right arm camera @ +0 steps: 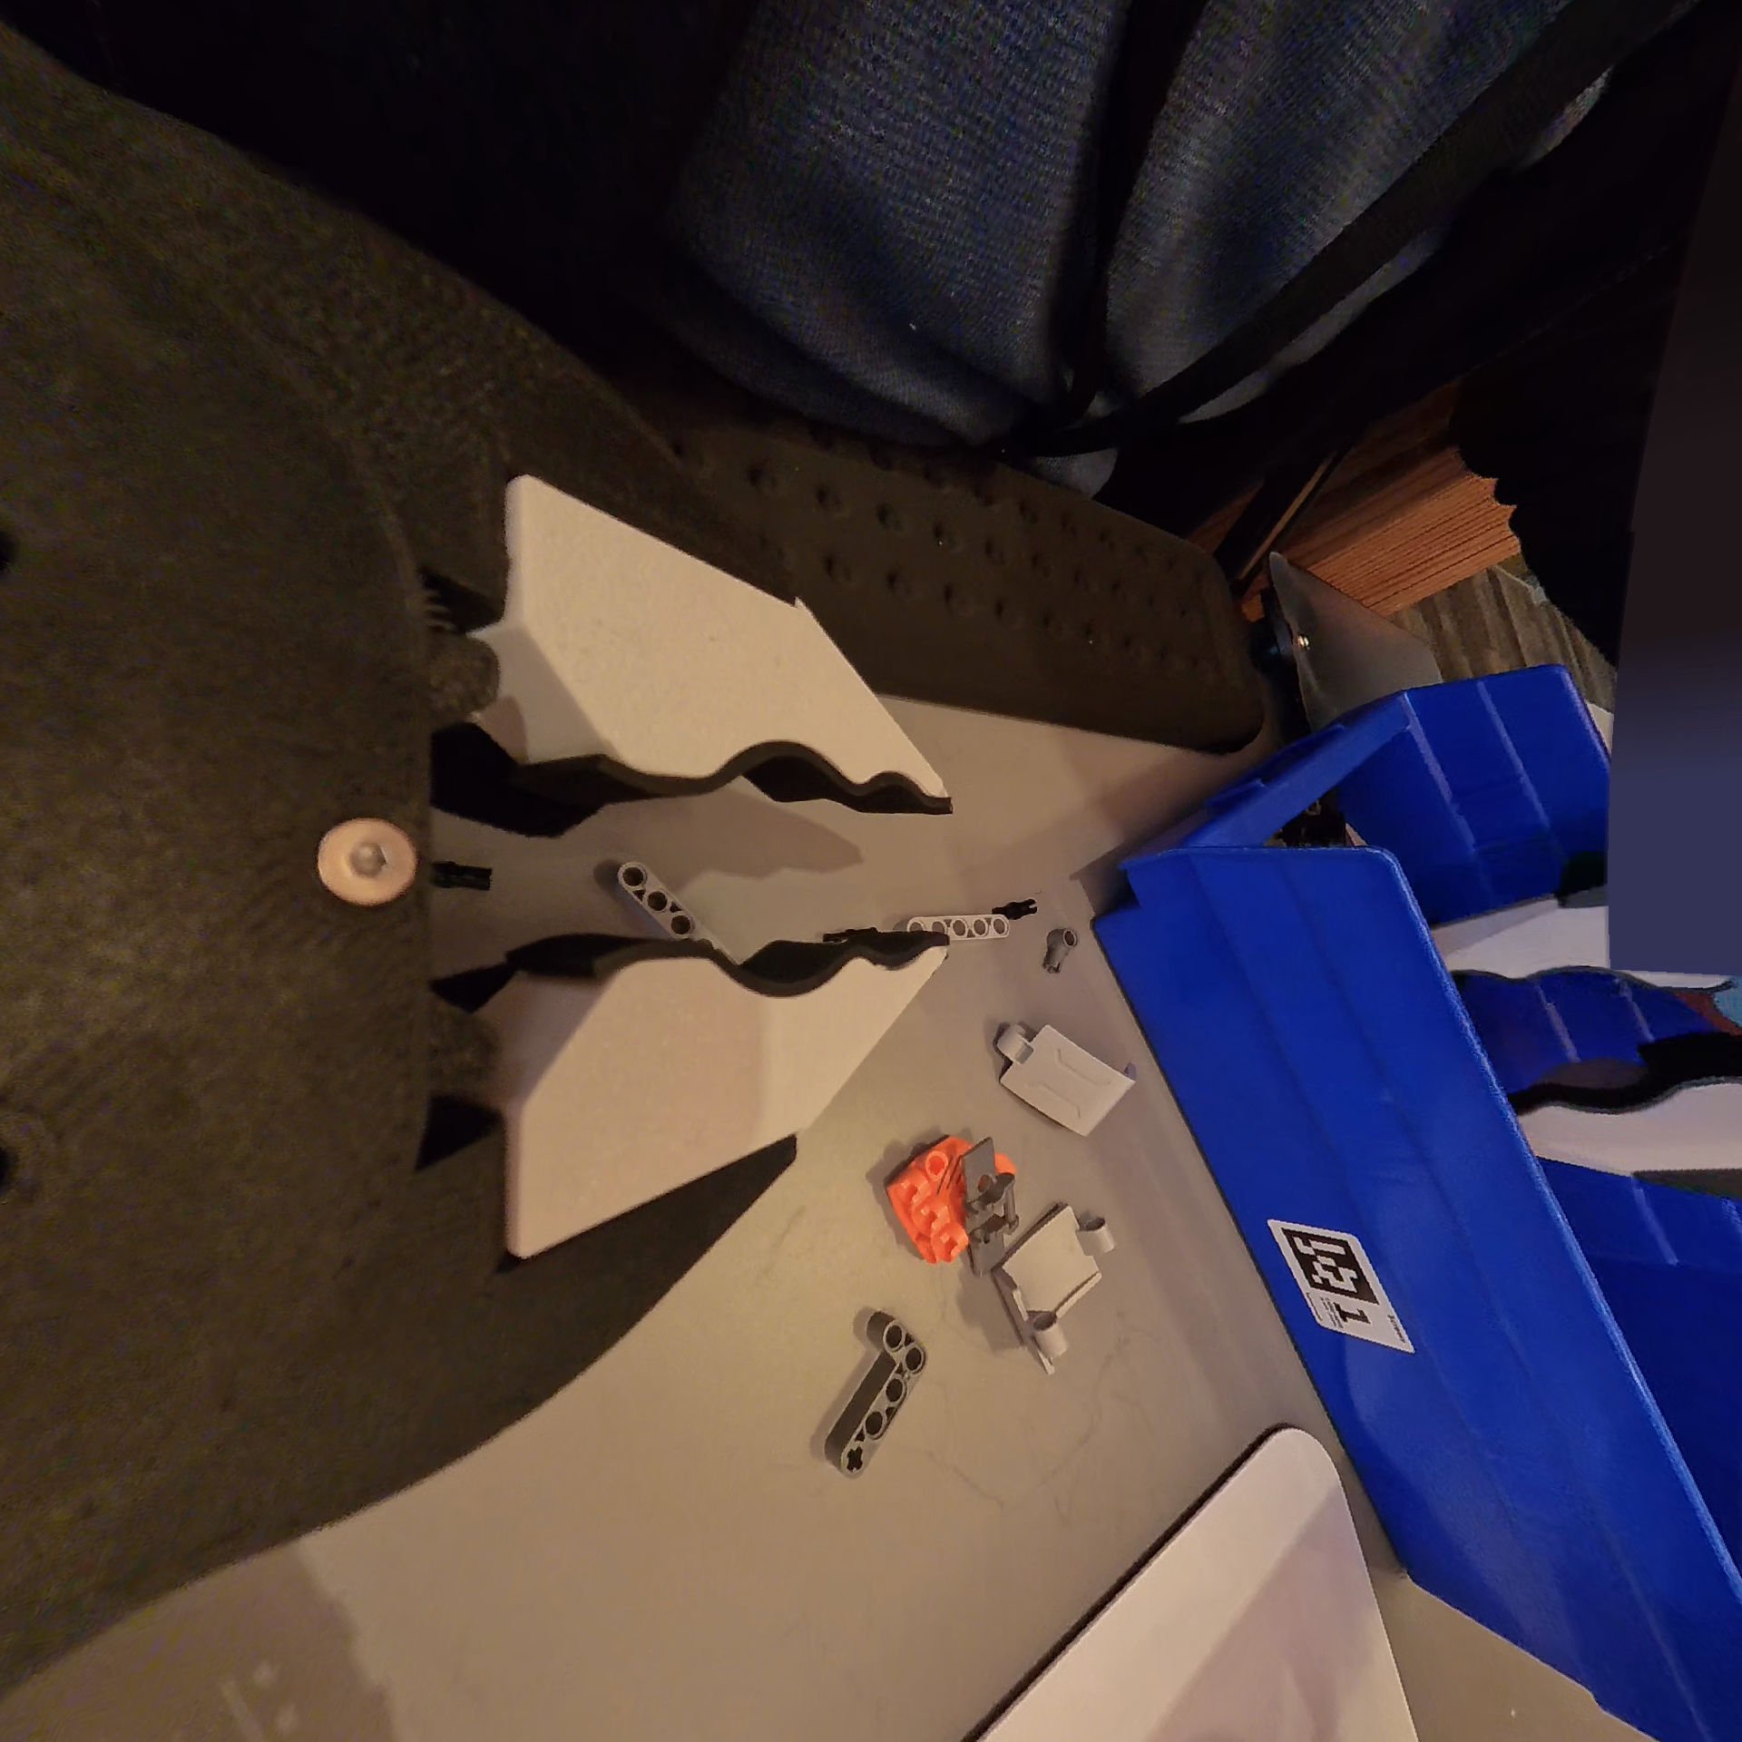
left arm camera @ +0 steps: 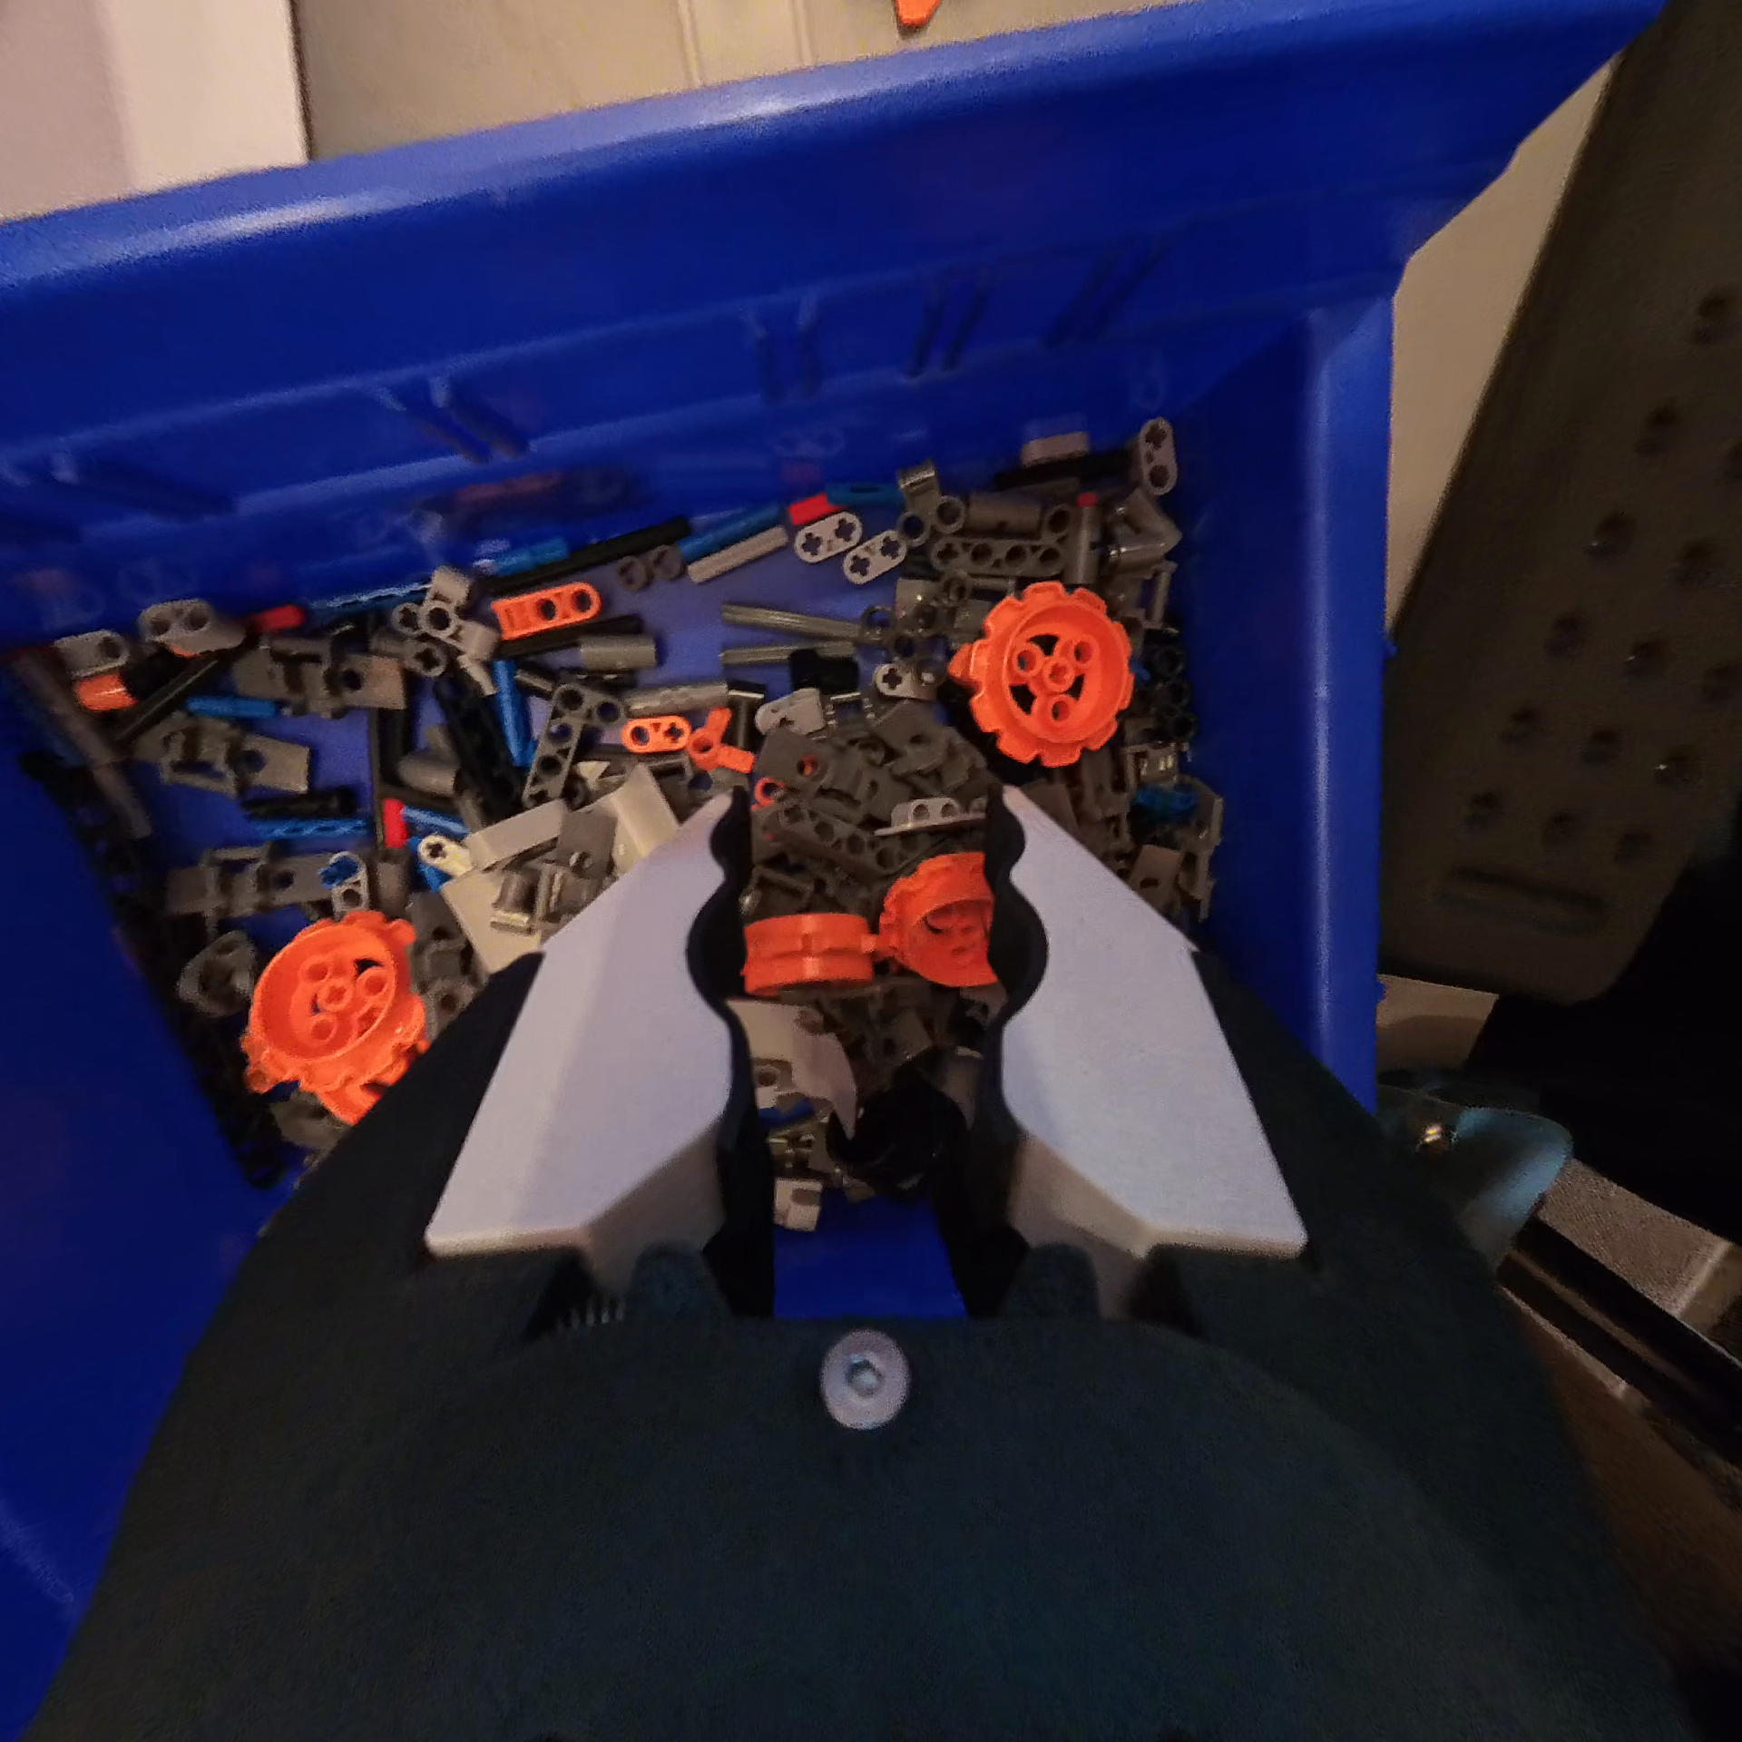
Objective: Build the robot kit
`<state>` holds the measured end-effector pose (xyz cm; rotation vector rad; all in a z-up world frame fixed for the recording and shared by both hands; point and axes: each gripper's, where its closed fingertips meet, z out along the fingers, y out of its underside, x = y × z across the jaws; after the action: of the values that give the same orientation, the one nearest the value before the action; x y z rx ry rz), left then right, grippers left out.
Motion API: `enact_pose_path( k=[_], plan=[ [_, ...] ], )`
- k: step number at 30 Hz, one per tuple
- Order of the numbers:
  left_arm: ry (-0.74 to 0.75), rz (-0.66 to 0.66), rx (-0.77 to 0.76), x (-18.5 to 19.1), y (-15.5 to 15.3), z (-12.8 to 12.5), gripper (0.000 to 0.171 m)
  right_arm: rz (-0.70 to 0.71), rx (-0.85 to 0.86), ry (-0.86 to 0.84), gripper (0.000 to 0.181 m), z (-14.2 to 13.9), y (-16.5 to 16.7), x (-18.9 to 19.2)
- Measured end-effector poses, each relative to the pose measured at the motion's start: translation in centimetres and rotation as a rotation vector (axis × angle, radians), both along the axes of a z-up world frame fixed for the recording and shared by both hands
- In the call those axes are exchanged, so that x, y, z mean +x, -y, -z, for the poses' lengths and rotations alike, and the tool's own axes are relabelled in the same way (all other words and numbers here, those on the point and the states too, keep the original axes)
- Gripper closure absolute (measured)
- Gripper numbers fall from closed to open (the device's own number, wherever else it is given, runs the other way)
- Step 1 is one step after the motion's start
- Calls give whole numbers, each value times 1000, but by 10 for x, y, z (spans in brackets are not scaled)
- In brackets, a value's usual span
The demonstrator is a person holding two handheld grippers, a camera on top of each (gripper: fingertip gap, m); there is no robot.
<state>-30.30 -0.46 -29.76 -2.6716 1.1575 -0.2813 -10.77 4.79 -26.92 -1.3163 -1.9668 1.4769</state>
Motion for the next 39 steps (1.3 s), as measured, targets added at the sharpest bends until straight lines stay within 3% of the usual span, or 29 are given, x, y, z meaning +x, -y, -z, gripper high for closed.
enact_pose_path(
  k=[7,15,20,32,39],
  plan=[
    [-35,-10,-62,3,-1,24,122,1,0,0,159,0,0,0],
    [-30,-25,-27,-1,-3,20,138,0,0,-2,159,-1,0,0],
    [-34,-39,-17,-8,-3,18,140,-1,0,0,159,0,0,0],
    [-78,-126,50,-46,-17,7,160,0,0,2,159,0,0,0],
    [-98,-153,87,-55,-25,3,156,-1,0,2,159,1,0,0]
  ],
)
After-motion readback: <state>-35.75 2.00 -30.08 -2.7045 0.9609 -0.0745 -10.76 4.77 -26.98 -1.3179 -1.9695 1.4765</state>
